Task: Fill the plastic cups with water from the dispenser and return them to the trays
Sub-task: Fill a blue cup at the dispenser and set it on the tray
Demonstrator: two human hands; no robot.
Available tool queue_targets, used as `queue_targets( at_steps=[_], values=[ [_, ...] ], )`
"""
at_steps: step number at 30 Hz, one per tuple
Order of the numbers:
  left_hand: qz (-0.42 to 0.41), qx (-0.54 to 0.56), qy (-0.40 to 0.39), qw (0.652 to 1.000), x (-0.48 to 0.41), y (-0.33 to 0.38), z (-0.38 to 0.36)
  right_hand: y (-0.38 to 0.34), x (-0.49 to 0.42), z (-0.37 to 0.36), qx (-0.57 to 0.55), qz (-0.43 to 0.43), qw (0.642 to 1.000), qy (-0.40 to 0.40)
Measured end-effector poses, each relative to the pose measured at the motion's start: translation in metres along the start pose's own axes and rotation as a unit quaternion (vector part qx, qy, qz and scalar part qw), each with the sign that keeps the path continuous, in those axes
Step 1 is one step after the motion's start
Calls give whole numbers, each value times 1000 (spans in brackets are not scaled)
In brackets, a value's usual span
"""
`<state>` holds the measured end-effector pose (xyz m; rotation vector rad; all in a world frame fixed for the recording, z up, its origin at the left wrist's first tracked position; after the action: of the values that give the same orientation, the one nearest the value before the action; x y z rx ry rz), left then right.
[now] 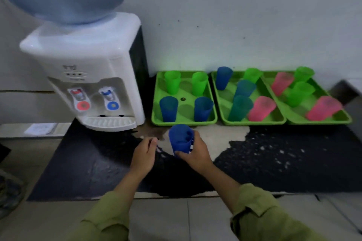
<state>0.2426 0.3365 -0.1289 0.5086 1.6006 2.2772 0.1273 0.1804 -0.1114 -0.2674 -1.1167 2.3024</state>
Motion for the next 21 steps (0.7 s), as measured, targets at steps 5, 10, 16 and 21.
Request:
queue_targets(
  at_steps=[5, 10, 16, 21],
  values=[
    [-32, -2, -86, 996, 2, 29, -82, 61, 14, 72, 27, -56, 996, 69],
    [-61, -16, -161, 985, 13, 61, -163, 118, 28, 147, 26, -102, 984, 146],
    [-108, -28, -211, 971, 27, 102, -253, 178, 31, 235, 26, -140, 965, 219],
    [-138, -18, -200, 970, 31, 138, -338, 231, 10, 308, 25, -145, 957, 250]
  ],
)
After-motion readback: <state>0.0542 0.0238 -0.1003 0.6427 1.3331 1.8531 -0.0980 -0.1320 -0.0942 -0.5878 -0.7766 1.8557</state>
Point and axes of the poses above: each hand's wrist, its own x-axis away from the middle knuckle, its own z-axis out of the back of the hand, y = z × x, the point moved 10 cm from there along -x, towards the middle knuckle, and after that the axes turned 14 degrees about x, right-handed, at the moved point
